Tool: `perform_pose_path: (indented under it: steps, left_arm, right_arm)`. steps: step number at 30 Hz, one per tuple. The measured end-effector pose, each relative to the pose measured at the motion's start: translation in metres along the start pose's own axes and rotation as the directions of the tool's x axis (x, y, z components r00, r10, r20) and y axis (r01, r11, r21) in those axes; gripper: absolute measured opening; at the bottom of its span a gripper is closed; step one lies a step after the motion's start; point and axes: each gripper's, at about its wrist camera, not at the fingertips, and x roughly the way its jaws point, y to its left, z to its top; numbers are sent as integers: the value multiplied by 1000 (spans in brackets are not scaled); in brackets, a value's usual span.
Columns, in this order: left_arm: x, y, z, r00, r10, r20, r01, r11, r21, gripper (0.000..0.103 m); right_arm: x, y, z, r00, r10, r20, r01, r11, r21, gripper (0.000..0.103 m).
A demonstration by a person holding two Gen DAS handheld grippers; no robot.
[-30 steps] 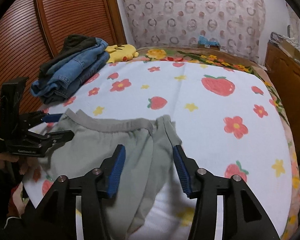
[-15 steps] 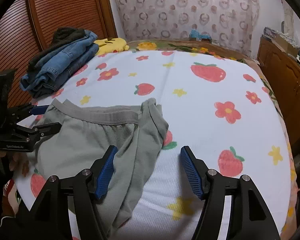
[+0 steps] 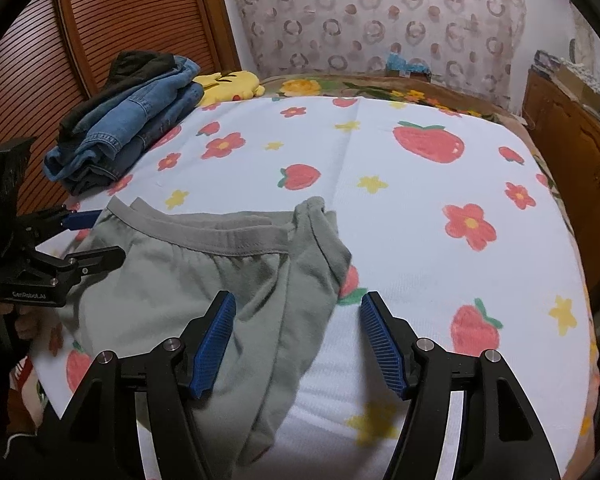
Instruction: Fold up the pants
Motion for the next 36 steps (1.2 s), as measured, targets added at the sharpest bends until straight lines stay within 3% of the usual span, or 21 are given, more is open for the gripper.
perform_pose_path:
  steps: [11,15,17,19,21,29,36]
  left_arm:
    - [-12,17,-9,997,-77,32,79,993,-91,44]
    - [-9,19,-6,995,-91,35,94,990,-107,37]
    - [-7,17,-5,995,-96,34,100,989,-106,26]
    - [-6,13,-3,995,-98,31,101,990,-95,23]
    - [-7,10,-3,995,-99,32,101,991,-88,20]
    - [-2,11,2,995,-93,23,95,990,-101,20]
    - [-4,9,2,995,-94,30,96,992,-83,18]
  right_arm:
    - [7,8,3,1000,15,-5,-15,1000,-12,67]
    - [7,7,2,1000,17,-2,-17,1000,-6,67]
    - [7,8,2,1000,15,2,-15,1000,-4,67]
    - [7,10,1,1000,7,5,-7,1000,-7,67]
    - [7,11,0,1000,10,7,-10,1000,-12,59]
    - [8,11,3,1000,31,3,-31,1000,-1,47]
    - [11,12,5,998,63,0,-63,998,5,24]
